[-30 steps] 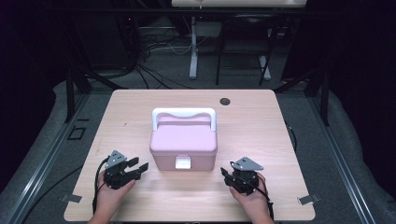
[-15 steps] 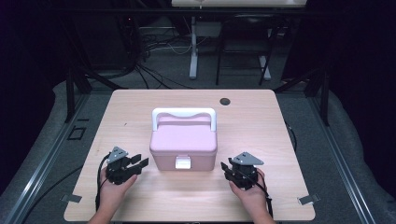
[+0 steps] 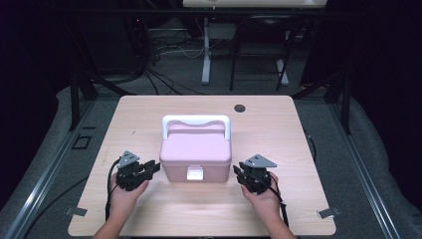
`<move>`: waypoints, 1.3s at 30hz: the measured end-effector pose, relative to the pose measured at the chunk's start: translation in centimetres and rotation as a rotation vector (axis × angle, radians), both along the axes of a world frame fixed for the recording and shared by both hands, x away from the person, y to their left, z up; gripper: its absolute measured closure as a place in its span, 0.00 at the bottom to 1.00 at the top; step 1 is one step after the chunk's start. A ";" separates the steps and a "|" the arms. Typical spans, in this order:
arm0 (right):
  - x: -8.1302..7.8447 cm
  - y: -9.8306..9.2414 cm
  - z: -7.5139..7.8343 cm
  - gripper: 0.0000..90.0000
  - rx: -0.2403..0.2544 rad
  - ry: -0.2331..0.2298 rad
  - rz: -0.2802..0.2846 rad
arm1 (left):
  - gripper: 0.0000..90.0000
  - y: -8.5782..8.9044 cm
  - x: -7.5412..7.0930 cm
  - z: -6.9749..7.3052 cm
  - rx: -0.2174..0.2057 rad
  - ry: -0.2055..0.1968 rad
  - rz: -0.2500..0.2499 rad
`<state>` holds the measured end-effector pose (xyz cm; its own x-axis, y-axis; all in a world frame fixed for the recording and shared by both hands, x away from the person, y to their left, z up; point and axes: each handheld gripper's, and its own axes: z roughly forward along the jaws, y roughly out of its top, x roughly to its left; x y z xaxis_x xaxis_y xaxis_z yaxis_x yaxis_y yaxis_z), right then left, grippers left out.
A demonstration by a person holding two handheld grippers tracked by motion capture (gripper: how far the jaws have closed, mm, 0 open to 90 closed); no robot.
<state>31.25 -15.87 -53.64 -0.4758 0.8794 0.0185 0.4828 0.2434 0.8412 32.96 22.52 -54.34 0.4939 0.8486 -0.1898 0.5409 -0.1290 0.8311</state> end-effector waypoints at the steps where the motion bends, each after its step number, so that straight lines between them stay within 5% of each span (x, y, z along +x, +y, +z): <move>1: 0.2 0.0 0.0 0.81 0.006 0.005 -0.003 | 0.79 0.0 0.1 0.0 0.005 0.000 -0.002; 19: 1.1 1.0 -0.2 0.93 0.027 0.001 -0.001 | 0.99 -1.3 0.8 0.1 -0.005 -0.016 -0.041; 39: 0.5 1.4 -0.1 1.00 0.011 -0.006 0.005 | 1.00 -1.3 0.5 0.2 -0.001 -0.003 -0.050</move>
